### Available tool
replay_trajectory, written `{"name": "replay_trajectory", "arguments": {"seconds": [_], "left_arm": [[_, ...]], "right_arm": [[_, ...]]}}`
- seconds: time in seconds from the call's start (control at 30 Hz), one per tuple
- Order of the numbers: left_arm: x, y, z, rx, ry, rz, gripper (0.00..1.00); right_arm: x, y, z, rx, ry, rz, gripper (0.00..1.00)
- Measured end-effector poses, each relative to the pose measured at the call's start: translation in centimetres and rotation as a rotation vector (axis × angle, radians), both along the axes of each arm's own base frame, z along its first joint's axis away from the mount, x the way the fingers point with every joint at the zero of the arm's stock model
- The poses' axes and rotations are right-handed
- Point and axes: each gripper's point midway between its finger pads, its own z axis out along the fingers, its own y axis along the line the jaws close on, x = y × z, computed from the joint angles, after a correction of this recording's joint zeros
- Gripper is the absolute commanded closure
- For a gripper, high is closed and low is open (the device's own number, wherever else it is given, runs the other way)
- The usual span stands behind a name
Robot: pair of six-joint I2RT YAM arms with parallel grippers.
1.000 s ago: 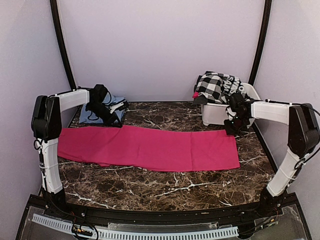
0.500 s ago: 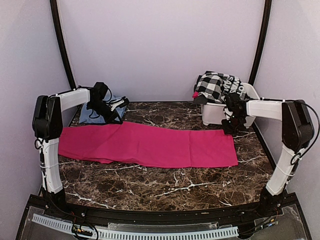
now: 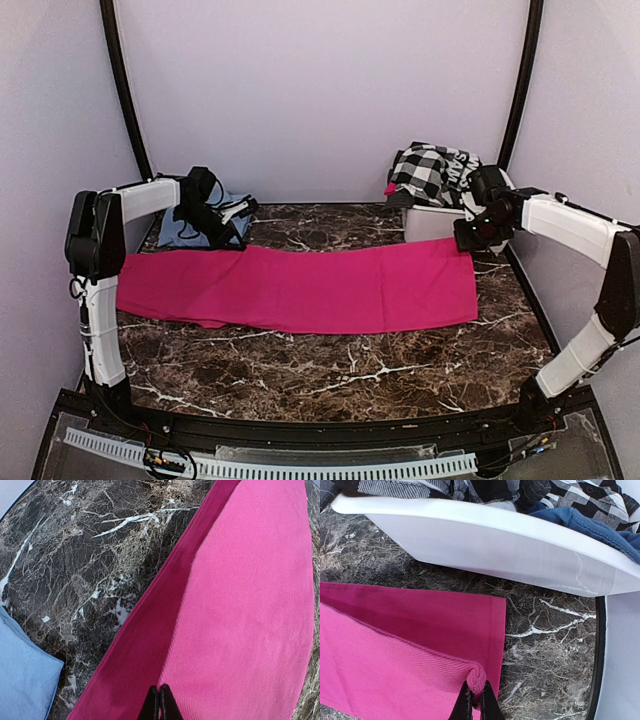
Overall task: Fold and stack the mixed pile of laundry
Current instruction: Smooth out the rectangle-folded trousers at the center of the board.
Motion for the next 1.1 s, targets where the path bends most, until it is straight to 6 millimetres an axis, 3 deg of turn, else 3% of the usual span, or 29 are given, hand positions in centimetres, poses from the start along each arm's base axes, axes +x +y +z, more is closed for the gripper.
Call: {"name": "replay_trajectory", "arguments": {"seconds": [0.3,0.63,0.83,0.97,1.0,1.03,1.07,1.1], "left_arm": [[-0.4,0.3,1.7,-0.027,-0.02,0.003,1.0],[-0.1,1.0,2.9,-0.066,-0.036,0.016,1.0],[0.3,1.4,2.2,-0.045,-0.051,0.031,0.99],[1.0,1.8,1.7,-0.014,-0.077,0.061,0.79],[1.3,1.9,1.7,-0.008,-0.085,0.072,0.74],[1.7,2.1,1.7,-0.003,-0.096,0.083,0.65],[1.9,2.1,1.8,0.0,-0.105,0.09,0.63],[2.2,2.2,1.8,0.005,-0.114,0.1,0.48]], "right_arm": [[-0.2,0.0,-0.6,-0.002,0.017,0.0,1.0],[0.6,0.1,0.4,-0.005,-0.013,-0.003,1.0],[2.1,0.3,-2.1,-0.027,0.017,-0.009,1.0],[2.6,0.6,-3.4,-0.045,0.033,-0.008,1.0],[2.6,0.6,-3.7,-0.05,0.038,-0.007,0.94],[2.6,0.8,-3.9,-0.054,0.041,-0.003,0.84],[2.5,1.0,-4.0,-0.061,0.044,0.003,0.72],[2.5,1.1,-4.0,-0.066,0.044,0.006,0.58]]}}
